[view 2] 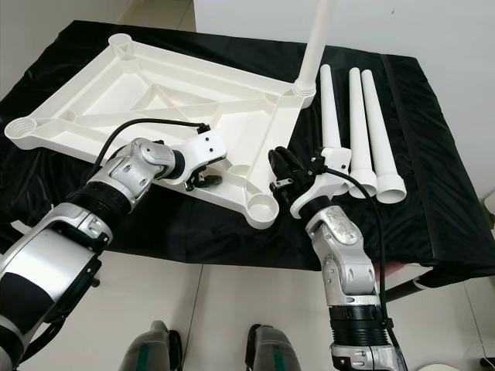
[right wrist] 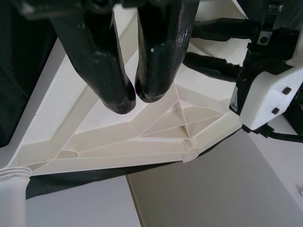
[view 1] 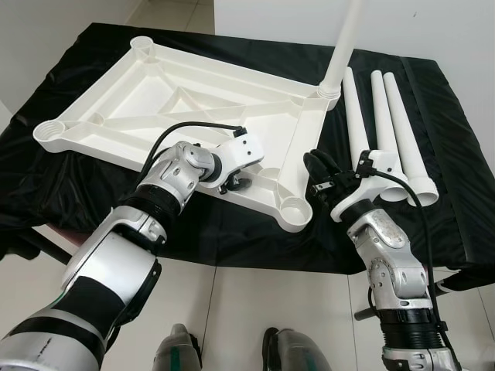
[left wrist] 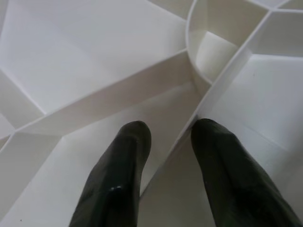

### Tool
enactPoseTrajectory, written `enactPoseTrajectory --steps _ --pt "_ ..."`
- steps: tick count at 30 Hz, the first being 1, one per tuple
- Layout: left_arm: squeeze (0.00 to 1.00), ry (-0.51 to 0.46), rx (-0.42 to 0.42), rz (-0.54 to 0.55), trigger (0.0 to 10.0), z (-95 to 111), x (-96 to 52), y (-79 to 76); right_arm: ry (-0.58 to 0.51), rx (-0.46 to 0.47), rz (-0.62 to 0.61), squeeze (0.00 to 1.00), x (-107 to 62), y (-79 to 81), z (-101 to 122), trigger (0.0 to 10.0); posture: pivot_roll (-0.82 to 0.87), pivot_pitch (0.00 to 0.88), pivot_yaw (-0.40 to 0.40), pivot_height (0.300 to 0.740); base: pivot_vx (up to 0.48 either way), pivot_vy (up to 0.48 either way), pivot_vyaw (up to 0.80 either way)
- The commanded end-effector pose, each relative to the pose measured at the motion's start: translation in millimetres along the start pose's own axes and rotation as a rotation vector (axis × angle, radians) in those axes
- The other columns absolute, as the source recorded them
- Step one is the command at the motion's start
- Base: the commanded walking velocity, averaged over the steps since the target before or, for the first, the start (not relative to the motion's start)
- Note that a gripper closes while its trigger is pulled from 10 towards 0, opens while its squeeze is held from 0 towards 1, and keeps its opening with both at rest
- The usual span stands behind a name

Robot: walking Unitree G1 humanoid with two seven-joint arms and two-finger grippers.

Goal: Building children table

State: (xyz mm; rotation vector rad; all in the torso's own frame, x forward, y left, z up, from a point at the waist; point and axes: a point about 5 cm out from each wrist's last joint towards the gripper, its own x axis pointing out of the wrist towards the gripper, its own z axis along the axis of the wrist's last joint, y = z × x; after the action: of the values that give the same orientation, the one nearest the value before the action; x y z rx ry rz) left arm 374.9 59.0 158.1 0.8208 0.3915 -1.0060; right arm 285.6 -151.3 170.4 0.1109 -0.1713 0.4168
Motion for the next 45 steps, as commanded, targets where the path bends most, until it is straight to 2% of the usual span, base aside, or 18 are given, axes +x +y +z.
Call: enactPoseTrajectory --steps 1,12,13,14,15,19,20,22,23,28,29,30,31,33,37,40,42,45 --pt "0.00 0.060 -0.045 -0.018 0.0 -19 5.5 -8.3 0.018 -0.003 -0.006 0.00 -2.5 0.7 -3 10.0 -0.10 0.086 0.035 0.740 0.000 0.000 0.00" --pt "0.00 0.072 0.007 -0.061 0.0 -21 7.2 -11.0 0.012 -0.005 -0.018 0.00 -3.2 -0.8 -2 10.0 -0.10 0.087 0.040 0.740 0.000 0.000 0.00" --pt "0.00 0.078 0.007 -0.057 7.3 -22 7.5 -11.2 0.013 -0.006 -0.018 0.00 -3.1 -0.7 -2 10.0 -0.10 0.087 0.040 0.740 0.000 0.000 0.00" --pt "0.00 0.078 0.007 -0.057 7.3 -22 7.5 -11.2 0.013 -0.006 -0.018 0.00 -3.1 -0.7 -2 10.0 -0.10 0.087 0.040 0.740 0.000 0.000 0.00" --pt "0.00 0.080 0.012 -0.054 10.0 -23 7.9 -11.1 0.013 -0.008 -0.018 0.00 -3.1 -0.7 -2 10.0 -0.10 0.087 0.039 0.740 0.000 0.000 0.00" --pt "0.00 0.059 0.032 -0.069 10.0 -22 8.3 -13.3 0.013 -0.009 -0.019 0.00 -2.9 -0.6 -3 10.0 -0.10 0.087 0.038 0.740 0.000 0.000 0.00" --pt "0.16 0.043 0.032 -0.081 10.0 -21 8.3 -14.5 0.013 -0.008 -0.020 0.00 -2.6 -0.5 -3 10.0 -0.10 0.087 0.037 0.740 0.000 0.000 0.00" --pt "0.16 0.032 0.029 -0.089 10.0 -21 8.3 -15.4 0.013 -0.007 -0.021 0.00 -2.5 -0.4 -3 10.0 -0.10 0.087 0.037 0.740 0.000 0.000 0.00" --pt "1.00 0.021 0.035 -0.117 10.0 -22 7.6 -18.0 0.013 -0.007 -0.021 0.00 -1.9 -0.3 -4 10.0 -0.10 0.086 0.035 0.740 0.000 0.000 0.00" --pt "1.00 0.007 0.076 -0.160 10.0 -24 4.6 -20.1 0.015 -0.001 -0.020 0.00 -0.8 -1.1 -4 10.0 -0.10 0.082 0.030 0.740 0.000 0.000 0.00" --pt "0.21 0.003 0.079 -0.170 10.0 -24 3.4 -19.9 0.016 -0.001 -0.021 0.00 -0.4 -1.7 -4 10.0 -0.10 0.082 0.028 0.740 0.000 0.000 0.00" --pt "0.21 0.003 0.079 -0.170 10.0 -24 3.4 -19.9 0.016 -0.001 -0.021 0.00 -0.4 -1.7 -4 10.0 -0.10 0.082 0.028 0.740 0.000 0.000 0.00" --pt "0.00 -0.038 0.087 -0.206 10.0 -21 -2.7 -18.3 0.016 -0.003 -0.031 0.00 1.8 -4.2 -3 10.0 -0.10 0.081 0.027 0.740 0.000 0.000 0.00" --pt "0.00 -0.067 0.096 -0.232 10.0 -19 -7.4 -17.2 0.016 -0.004 -0.037 0.00 3.4 -6.1 -3 10.0 -0.10 0.081 0.027 0.740 0.000 0.000 0.00" --pt "0.00 -0.269 0.019 -0.275 10.0 4 -32.3 -2.9 0.062 -0.072 -0.120 0.00 14.1 -20.1 -3 10.0 -0.10 0.072 0.013 0.740 0.000 0.000 0.00" --pt "0.00 -0.459 -0.098 -0.189 10.0 28 -51.1 15.1 0.077 -0.098 -0.176 0.00 28.2 -29.2 0 10.0 -0.09 0.064 0.003 0.740 0.000 0.000 0.00" --pt "0.00 -0.459 -0.098 -0.189 10.0 28 -51.1 15.1 0.077 -0.098 -0.176 0.00 28.2 -29.2 0 10.0 -0.09 0.064 0.003 0.740 0.000 0.000 0.00" --pt "0.00 -0.559 -0.242 -0.038 10.0 37 -56.3 27.1 0.065 -0.118 -0.187 0.00 42.4 -32.3 6 10.0 -0.08 0.058 -0.006 0.740 0.000 0.000 0.00"
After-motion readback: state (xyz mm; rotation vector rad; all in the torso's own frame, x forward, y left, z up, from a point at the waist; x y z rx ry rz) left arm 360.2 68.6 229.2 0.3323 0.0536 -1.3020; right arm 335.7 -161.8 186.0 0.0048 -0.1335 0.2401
